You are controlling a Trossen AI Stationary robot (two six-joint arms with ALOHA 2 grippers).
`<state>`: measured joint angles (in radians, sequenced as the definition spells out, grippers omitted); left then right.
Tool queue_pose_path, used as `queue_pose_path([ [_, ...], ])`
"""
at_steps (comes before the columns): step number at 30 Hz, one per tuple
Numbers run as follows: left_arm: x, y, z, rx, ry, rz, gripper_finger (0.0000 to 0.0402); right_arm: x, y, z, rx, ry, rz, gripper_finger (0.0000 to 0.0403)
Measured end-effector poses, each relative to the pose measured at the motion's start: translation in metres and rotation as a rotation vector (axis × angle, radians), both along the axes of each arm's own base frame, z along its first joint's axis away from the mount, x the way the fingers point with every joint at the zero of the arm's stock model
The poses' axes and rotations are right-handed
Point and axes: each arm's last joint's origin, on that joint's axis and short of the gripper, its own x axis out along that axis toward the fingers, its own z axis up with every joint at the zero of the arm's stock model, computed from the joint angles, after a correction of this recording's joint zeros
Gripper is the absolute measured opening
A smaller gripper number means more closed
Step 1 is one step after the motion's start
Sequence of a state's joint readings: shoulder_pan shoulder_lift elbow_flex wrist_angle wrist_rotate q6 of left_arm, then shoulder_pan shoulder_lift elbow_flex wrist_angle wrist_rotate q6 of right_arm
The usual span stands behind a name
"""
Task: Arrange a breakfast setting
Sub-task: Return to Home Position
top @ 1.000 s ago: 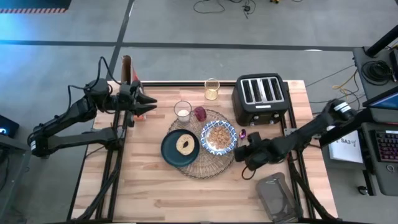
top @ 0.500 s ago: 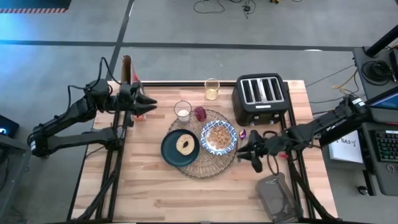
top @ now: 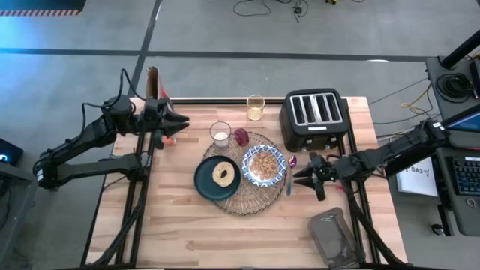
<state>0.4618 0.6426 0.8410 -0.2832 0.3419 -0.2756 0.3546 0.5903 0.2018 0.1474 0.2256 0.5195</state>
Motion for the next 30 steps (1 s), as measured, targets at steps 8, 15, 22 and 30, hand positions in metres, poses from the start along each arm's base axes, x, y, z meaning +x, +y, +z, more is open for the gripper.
queue_pose_path([
  [8, 0.001, 0.002, -0.001, 0.006, 0.008, 0.055, 0.0095, -0.011, -0.004, -0.014, -0.062, -0.021, 0.022, 0.0113],
  [15, 0.005, 0.004, -0.003, -0.002, 0.025, 0.055, 0.0095, -0.017, -0.006, -0.026, -0.07, -0.011, 0.021, 0.0114],
  [22, 0.012, 0.008, -0.007, -0.015, 0.054, 0.055, 0.0095, -0.02, -0.009, -0.04, -0.066, -0.043, 0.007, 0.0114],
  [30, 0.02, 0.012, -0.011, -0.03, 0.087, 0.055, 0.0095, -0.019, -0.016, -0.039, -0.079, -0.059, -0.194, 0.0114],
])
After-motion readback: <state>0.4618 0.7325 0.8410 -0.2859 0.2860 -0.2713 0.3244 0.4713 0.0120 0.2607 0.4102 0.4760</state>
